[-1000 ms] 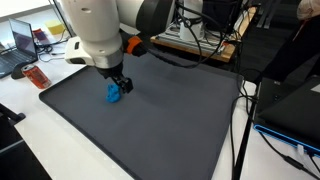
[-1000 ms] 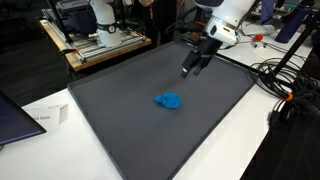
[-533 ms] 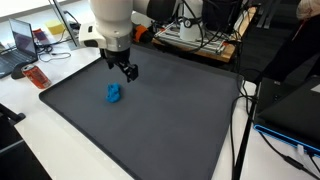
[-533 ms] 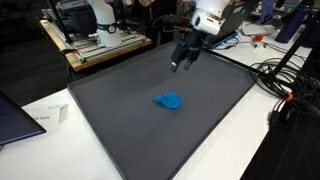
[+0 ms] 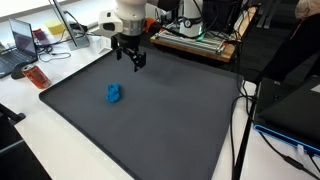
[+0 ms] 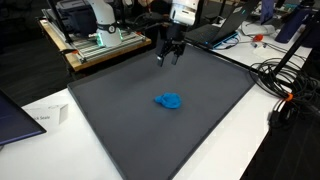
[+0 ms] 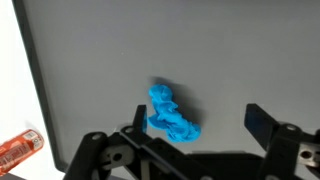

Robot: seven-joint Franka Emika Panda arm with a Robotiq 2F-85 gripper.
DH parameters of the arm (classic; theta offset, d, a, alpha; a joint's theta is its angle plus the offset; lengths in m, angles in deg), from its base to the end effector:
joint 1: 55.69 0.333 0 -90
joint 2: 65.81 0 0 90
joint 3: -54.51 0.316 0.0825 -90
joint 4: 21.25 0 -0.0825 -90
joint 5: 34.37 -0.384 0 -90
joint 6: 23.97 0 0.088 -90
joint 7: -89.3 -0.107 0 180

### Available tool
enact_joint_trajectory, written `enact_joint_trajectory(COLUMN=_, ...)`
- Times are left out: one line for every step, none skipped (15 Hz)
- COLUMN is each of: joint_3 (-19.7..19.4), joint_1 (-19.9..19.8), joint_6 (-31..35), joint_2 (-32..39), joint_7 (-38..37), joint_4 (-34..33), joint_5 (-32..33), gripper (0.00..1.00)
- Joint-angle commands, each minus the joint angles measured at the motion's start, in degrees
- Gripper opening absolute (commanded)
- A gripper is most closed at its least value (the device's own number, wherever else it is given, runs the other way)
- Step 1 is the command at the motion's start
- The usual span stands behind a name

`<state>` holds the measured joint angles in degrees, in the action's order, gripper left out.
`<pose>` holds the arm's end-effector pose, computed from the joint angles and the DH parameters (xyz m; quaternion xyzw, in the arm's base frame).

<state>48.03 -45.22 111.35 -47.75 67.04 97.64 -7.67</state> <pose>0.5838 0.0363 0.2764 0.9840 0.0127 0.0253 0.1761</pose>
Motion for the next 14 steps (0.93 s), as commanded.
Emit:
enact_joint_trajectory(joint_3=0.0, joint_1=-1.48, joint_6=8.24, joint_2=-7.12, joint_7=-1.64, joint_4=9.98, joint_5=3.33, gripper=1.0)
enact_joint_trajectory(joint_3=-0.01, joint_1=-1.92, joint_6=10.35, joint_2=-8.15, joint_7=-1.46, joint_4=11.66, joint_5=3.73, gripper=1.0)
enact_joint_trajectory(joint_3=-0.15, joint_1=-2.29, joint_6=12.01, joint_2=-8.99, joint_7=-1.76, joint_4=13.03, joint_5=4.37, gripper=1.0)
enact_joint_trajectory(joint_3=-0.16, joint_1=-2.77, joint_6=13.75, joint_2=-9.86, joint_7=-1.57, joint_4=14.37, joint_5=4.75, gripper=1.0)
enact_joint_trajectory(joint_3=-0.16, joint_1=-3.27, joint_6=15.5, joint_2=-10.62, joint_7=-1.29, joint_4=15.61, joint_5=5.1, gripper=1.0)
enact_joint_trajectory(joint_3=-0.21, joint_1=-3.69, joint_6=16.84, joint_2=-11.28, joint_7=-1.39, joint_4=16.64, joint_5=5.52, gripper=1.0)
enact_joint_trajectory(joint_3=-0.3, joint_1=-4.12, joint_6=18.16, joint_2=-11.94, joint_7=-1.43, joint_4=17.6, joint_5=6.11, gripper=1.0)
enact_joint_trajectory(joint_3=-0.34, joint_1=-4.58, joint_6=19.61, joint_2=-12.51, joint_7=-1.28, joint_4=18.51, joint_5=6.69, gripper=1.0)
enact_joint_trajectory(joint_3=-0.41, joint_1=-5.02, joint_6=21.04, joint_2=-13.17, joint_7=-1.36, joint_4=19.37, joint_5=7.4, gripper=1.0)
enact_joint_trajectory(joint_3=-0.57, joint_1=-5.44, joint_6=22.4, joint_2=-13.74, joint_7=-1.7, joint_4=20.12, joint_5=8.31, gripper=1.0)
enact_joint_trajectory(joint_3=-0.77, joint_1=-5.84, joint_6=23.76, joint_2=-14.25, joint_7=-1.87, joint_4=20.79, joint_5=9.55, gripper=1.0)
enact_joint_trajectory(joint_3=-1.59, joint_1=-5.53, joint_6=25.06, joint_2=-14.66, joint_7=-1.97, joint_4=21.41, joint_5=10.23, gripper=1.0)
enact_joint_trajectory(joint_3=-1.8, joint_1=-5.82, joint_6=25.88, joint_2=-15.03, joint_7=-2.11, joint_4=21.87, joint_5=10.99, gripper=1.0)
enact_joint_trajectory(joint_3=-2.12, joint_1=-5.99, joint_6=26.82, joint_2=-15.49, joint_7=-1.86, joint_4=22.44, joint_5=11.79, gripper=1.0)
